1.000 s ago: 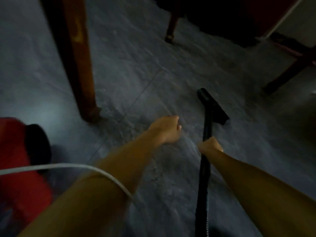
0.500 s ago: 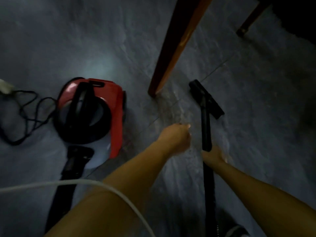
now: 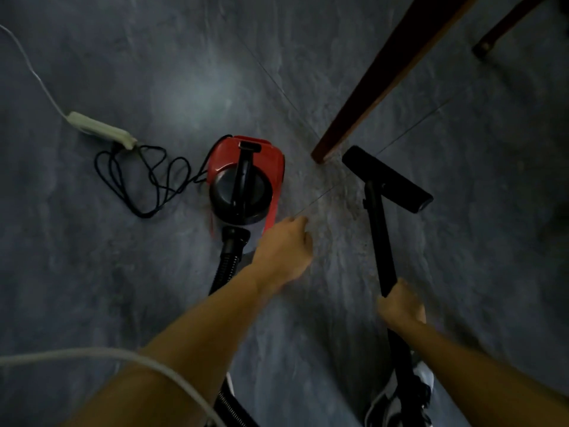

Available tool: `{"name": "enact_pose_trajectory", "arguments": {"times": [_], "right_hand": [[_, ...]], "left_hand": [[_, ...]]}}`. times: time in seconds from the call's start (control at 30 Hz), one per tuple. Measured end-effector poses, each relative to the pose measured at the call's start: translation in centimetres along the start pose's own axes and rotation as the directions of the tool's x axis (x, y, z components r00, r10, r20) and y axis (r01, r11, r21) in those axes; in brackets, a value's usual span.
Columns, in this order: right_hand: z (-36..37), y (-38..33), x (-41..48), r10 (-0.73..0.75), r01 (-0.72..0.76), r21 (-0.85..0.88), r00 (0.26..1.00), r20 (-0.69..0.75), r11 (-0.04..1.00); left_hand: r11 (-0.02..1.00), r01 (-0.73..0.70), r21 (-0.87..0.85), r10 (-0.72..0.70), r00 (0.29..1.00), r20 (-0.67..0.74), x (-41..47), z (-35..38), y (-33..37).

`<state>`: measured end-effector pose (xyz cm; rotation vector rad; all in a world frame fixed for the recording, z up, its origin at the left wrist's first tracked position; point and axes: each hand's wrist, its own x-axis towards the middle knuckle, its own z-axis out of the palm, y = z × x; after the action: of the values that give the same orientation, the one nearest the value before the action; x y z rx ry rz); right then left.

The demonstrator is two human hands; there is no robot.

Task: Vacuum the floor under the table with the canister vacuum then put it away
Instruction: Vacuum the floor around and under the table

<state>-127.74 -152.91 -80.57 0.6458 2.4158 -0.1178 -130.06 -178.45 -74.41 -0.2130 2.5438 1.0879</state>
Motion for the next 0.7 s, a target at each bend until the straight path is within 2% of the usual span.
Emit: {"name": "enact_pose_trajectory", "arguments": {"times": [0.07,0.2,0.3,0.47,0.7], "right_hand": [[-1.0,0.6,-3.7,-0.011,0.011,-0.02,1.0,-0.018,1.0],[-3.3,-1.0,-9.5,-0.085,0.087,-0.2,0.996,0.018,0.976],[-4.4,-3.5,-10.5,-0.166,0.171,-0.143,0.985,0.048,0.975],[-6.3,-10.5,-8.6,-0.311,0.315,-0.082,0.949,0.052,0.946],[-6.6,-19.1,-0.6,-0.429,0.433,-0.041,0.9,0.077,0.9]], "left_hand": [[0.998,0.057,0.02,-0.056,0.998,-0.02,-0.7,-1.9,-0.1],[0.989,0.125,0.074,-0.123,0.992,-0.028,-0.4,-6.0,-0.6],[0.98,0.183,0.077,-0.182,0.983,-0.019,0.5,-8.4,-1.2],[0.971,0.224,0.083,-0.224,0.975,-0.008,2.6,-10.9,-1.8],[0.946,0.215,0.244,-0.211,0.977,-0.044,10.4,-10.8,-1.9]]}}
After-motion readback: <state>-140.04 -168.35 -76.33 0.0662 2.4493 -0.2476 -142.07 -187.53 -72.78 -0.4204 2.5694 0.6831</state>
